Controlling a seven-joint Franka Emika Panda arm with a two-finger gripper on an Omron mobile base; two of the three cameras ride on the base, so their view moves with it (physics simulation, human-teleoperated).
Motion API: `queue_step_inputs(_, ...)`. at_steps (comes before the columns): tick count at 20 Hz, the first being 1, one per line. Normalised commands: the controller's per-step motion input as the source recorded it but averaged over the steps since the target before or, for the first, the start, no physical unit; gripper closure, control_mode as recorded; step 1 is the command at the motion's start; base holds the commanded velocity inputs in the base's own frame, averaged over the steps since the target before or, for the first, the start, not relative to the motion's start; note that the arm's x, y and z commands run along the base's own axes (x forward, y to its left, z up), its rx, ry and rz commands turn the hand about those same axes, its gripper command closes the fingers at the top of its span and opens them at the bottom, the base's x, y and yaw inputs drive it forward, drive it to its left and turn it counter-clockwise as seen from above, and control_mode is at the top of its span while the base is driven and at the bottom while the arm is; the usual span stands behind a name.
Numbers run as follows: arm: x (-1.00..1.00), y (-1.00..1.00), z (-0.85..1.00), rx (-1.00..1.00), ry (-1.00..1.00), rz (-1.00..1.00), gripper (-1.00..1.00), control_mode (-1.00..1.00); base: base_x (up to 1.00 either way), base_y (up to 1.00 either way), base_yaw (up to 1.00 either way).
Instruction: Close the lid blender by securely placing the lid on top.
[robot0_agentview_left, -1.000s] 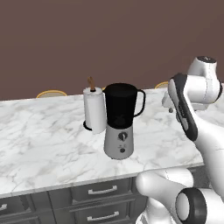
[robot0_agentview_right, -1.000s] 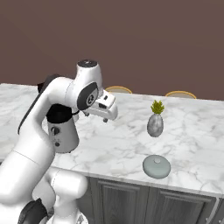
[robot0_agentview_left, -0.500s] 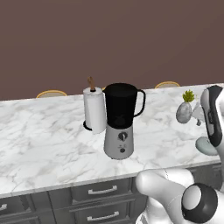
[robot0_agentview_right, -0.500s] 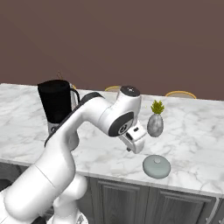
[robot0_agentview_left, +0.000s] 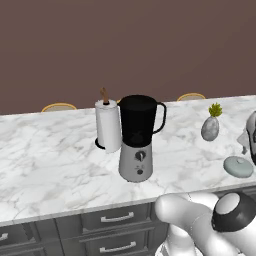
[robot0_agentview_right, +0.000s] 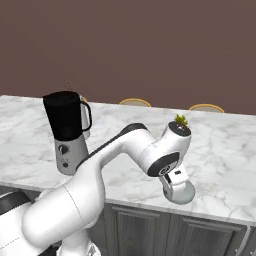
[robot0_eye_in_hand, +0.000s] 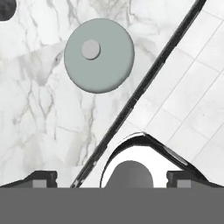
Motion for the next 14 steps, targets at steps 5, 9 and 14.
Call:
queue_step_inputs(5, 0.29, -0.06, -0.13, 0.00, 0.02, -0.07, -1.00, -1.00, 0.00, 0.00, 0.00)
queue_step_inputs(9, 0.57, 0.00, -0.06, 0.00, 0.12, -0.05, -1.00, -1.00, 0.00, 0.00, 0.00)
queue_step_inputs(14, 0.59, -0.12, -0.15, 0.01, 0.11, -0.01, -1.00, -1.00, 0.00, 0.00, 0.00)
